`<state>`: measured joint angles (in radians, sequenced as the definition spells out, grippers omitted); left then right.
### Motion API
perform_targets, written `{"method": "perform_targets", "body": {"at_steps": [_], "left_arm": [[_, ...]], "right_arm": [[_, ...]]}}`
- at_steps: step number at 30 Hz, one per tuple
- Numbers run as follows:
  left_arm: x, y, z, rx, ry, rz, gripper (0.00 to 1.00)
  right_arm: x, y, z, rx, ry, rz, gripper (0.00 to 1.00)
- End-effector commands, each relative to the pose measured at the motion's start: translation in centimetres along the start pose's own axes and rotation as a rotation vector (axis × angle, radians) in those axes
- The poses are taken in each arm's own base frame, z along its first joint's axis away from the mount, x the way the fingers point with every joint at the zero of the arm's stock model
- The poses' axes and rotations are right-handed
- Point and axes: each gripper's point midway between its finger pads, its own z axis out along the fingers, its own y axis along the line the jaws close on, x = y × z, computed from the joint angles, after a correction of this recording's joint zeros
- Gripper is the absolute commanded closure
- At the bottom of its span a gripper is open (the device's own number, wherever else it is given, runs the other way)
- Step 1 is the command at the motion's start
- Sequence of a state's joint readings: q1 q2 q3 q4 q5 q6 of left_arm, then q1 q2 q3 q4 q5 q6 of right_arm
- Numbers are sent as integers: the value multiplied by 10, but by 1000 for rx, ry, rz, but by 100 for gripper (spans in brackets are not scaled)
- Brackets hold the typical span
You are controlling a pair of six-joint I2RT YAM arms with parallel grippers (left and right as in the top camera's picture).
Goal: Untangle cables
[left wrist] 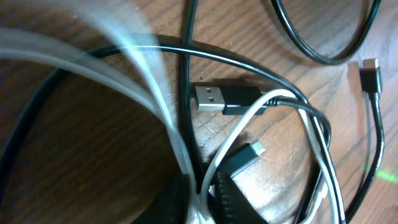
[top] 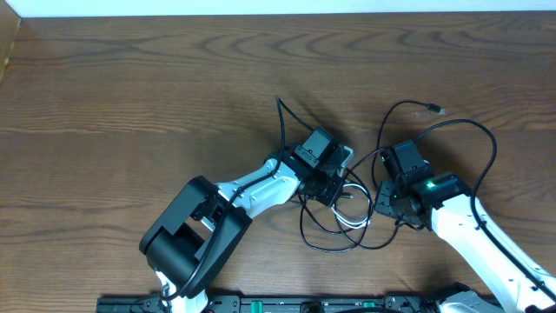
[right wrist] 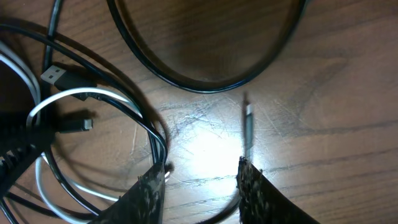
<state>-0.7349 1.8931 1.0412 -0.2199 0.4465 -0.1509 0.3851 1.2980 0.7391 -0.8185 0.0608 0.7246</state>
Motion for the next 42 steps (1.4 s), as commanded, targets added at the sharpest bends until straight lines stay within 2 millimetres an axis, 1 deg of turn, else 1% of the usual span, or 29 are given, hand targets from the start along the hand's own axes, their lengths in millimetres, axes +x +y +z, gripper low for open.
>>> {"method": "perform_targets", "body": {"at_steps": [1, 5, 7, 9, 11, 12, 13, 15, 16, 17, 21, 24, 27, 28, 29, 30, 35, 37, 39, 42], "left_arm": [[-1, 1, 0, -6, -1, 5, 92], [-13, -3, -16, 0, -50, 14, 92], [-21, -6, -30, 3, -86, 19, 92], [-30, -9, -47, 6, -129, 24, 92], [-40, -15, -70, 14, -183, 0, 92], [-45, -20, -83, 29, -215, -19, 92], [-49, -32, -99, 74, -244, -27, 92], [-51, -47, -115, 127, -268, -9, 92], [-51, -57, -129, 151, -290, 5, 92], [-52, -60, -136, 153, -304, 11, 92], [-57, -68, -161, 163, -369, 37, 92], [-62, -74, -185, 172, -433, 51, 93], [-67, -82, -212, 189, -511, 56, 93], [-70, -87, -226, 197, -551, 66, 94], [-71, -89, -233, 200, -575, 76, 93], [-73, -93, -246, 205, -614, 93, 92], [-78, -103, -293, 214, -761, 140, 92], [-78, -105, -307, 216, -801, 148, 92], [-76, -107, -317, 216, -828, 156, 92], [-75, -108, -325, 215, -848, 162, 92]], "right_arm": [[-2, -4, 0, 16, -11, 21, 64], [-2, -3, 0, 13, -10, 20, 59], [-3, -1, 0, 5, -14, 21, 56], [-4, 4, 0, -24, -9, -8, 56], [-3, 16, 0, -83, 0, -59, 56], [-3, 25, -1, -131, 6, -93, 56], [-3, 37, -3, -190, 7, -131, 56], [-4, 49, -6, -253, 5, -170, 55], [-5, 60, -9, -309, 3, -196, 55], [-5, 63, -10, -323, 1, -200, 55], [-6, 64, -10, -329, -3, -200, 55], [-6, 64, -10, -329, -3, -200, 54], [-7, 64, -10, -330, -4, -200, 55], [-7, 64, -10, -330, -6, -200, 54], [-7, 64, -10, -328, -8, -200, 54], [-8, 64, -10, -329, -10, -200, 55], [-8, 64, -10, -329, -10, -200, 54], [-8, 64, -10, -329, -10, -200, 55], [-8, 64, -10, -329, -10, -200, 54], [-8, 64, -10, -329, -10, -200, 54]]}}
